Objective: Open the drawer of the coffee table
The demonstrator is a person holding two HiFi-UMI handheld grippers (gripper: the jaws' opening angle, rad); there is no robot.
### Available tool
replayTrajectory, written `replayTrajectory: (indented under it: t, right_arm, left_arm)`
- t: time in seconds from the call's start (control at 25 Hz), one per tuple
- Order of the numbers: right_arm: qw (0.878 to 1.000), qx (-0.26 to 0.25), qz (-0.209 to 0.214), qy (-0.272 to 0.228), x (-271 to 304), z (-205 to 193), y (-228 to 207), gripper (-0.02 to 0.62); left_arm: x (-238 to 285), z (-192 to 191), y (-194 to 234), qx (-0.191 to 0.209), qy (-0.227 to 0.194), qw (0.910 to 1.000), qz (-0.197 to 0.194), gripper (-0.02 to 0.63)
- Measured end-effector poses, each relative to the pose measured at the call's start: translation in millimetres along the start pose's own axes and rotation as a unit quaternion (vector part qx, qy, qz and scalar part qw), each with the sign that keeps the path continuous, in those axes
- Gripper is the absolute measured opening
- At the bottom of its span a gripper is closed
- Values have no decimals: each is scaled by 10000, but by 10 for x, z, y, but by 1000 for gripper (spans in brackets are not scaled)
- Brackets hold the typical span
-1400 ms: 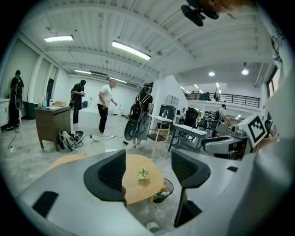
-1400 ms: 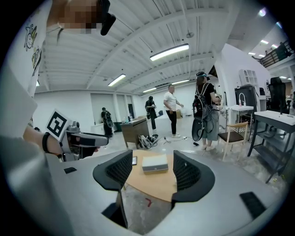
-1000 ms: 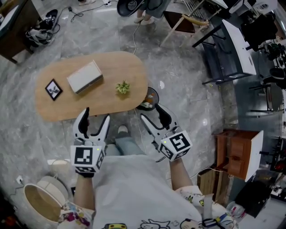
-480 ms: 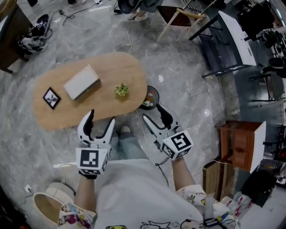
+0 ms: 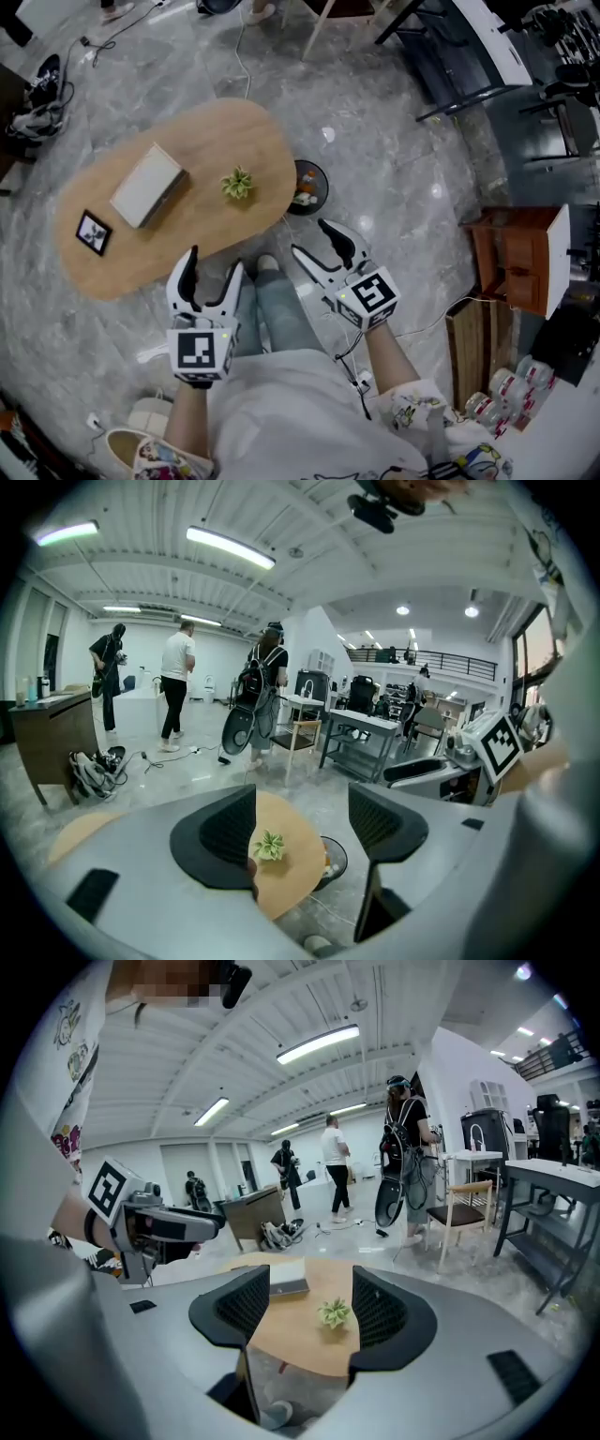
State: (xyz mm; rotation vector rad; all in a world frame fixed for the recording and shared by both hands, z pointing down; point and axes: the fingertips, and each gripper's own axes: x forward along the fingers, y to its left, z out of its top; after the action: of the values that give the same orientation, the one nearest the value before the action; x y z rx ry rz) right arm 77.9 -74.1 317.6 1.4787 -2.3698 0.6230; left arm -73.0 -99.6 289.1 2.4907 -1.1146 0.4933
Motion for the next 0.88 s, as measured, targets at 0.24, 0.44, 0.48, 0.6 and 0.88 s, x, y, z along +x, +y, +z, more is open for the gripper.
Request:
replayTrajectory:
  t: [0.24, 0.44, 0.48, 0.6, 0.88]
  right_arm:
    - [9999, 18, -71, 92, 117, -504, -306, 241]
    - [9991, 144, -21, 389, 317, -1076, -535, 241]
    - [9988, 154, -14, 454, 367, -1200, -571, 241]
    - [9986, 159, -22, 509, 535, -1521, -676, 241]
    - [9977, -51, 30, 672, 924, -2189, -862, 241]
  left_arm:
    - [430, -418, -232, 14, 245, 9990, -362, 284]
    - [748, -833, -346, -32, 505, 9973, -526, 284]
    - [803, -922, -367, -41, 545, 9969, -571, 284]
    - [961, -1209, -433, 26, 717, 9948, -723, 284]
    - [1307, -1868, -558, 167, 1037, 9898, -959, 284]
